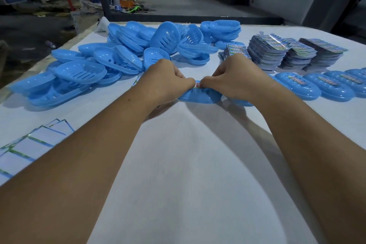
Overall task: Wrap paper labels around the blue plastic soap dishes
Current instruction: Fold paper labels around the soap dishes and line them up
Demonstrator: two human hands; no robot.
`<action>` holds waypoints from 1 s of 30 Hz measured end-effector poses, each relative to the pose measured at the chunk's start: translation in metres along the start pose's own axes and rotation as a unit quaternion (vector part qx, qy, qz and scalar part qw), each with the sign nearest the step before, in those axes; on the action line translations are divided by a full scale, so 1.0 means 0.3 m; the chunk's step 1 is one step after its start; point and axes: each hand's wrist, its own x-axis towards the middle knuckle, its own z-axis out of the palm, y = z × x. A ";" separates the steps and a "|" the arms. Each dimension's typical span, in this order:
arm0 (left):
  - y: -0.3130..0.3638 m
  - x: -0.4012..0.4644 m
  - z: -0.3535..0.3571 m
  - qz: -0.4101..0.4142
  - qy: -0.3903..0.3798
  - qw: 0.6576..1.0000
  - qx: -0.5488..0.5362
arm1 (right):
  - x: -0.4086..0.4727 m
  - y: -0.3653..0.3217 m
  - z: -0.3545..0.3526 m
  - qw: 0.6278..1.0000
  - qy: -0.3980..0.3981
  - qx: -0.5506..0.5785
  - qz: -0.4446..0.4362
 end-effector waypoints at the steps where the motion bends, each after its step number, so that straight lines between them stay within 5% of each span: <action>1: 0.001 -0.002 0.001 0.002 0.002 1.000 0.003 | 0.000 -0.001 0.002 1.000 0.000 -0.005 -0.001; 17: 0.043 -0.025 0.028 0.032 0.085 0.981 0.170 | -0.020 -0.049 0.012 0.990 0.060 -0.129 -0.002; 30: -0.020 -0.004 -0.012 0.008 0.108 0.990 0.096 | -0.011 0.011 -0.027 0.998 0.038 -0.052 0.001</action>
